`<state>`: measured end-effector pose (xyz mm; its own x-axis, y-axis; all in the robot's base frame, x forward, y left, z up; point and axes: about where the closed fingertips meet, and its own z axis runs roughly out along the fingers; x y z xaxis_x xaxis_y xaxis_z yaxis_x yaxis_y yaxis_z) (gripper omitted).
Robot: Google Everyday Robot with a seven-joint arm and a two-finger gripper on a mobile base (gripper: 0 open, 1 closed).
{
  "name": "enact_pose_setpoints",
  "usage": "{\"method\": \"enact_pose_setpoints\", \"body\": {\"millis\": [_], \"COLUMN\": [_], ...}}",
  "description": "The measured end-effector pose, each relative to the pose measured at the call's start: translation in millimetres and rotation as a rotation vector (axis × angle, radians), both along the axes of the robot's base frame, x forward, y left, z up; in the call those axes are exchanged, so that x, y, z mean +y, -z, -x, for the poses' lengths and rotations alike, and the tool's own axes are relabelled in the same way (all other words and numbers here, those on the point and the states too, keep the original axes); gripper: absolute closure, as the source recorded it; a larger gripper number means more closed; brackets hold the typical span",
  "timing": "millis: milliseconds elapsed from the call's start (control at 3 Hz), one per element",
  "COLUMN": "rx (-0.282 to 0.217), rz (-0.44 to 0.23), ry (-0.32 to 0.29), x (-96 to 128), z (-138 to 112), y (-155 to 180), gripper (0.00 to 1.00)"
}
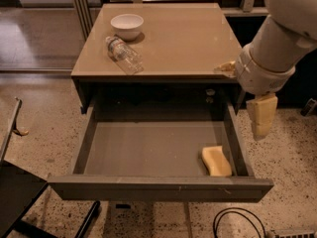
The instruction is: Pick sponge from top drawer and place on counter
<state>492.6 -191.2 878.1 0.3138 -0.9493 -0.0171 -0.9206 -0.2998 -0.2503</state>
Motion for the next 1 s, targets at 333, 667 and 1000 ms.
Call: {"method": "enact_pose_setpoints", "body": {"millis": [333, 667, 1000], "rx": [0.032, 0.055, 0.070], "rz": [0.043, 0.036, 0.014], "ry": [-0.203, -0.348, -0.440], "x": [11.0, 27.6, 42.7], "z": [-5.6, 0.0, 4.3], "y": [31.7, 58.6, 95.2], "gripper": [0.00, 0.00, 0.00]}}
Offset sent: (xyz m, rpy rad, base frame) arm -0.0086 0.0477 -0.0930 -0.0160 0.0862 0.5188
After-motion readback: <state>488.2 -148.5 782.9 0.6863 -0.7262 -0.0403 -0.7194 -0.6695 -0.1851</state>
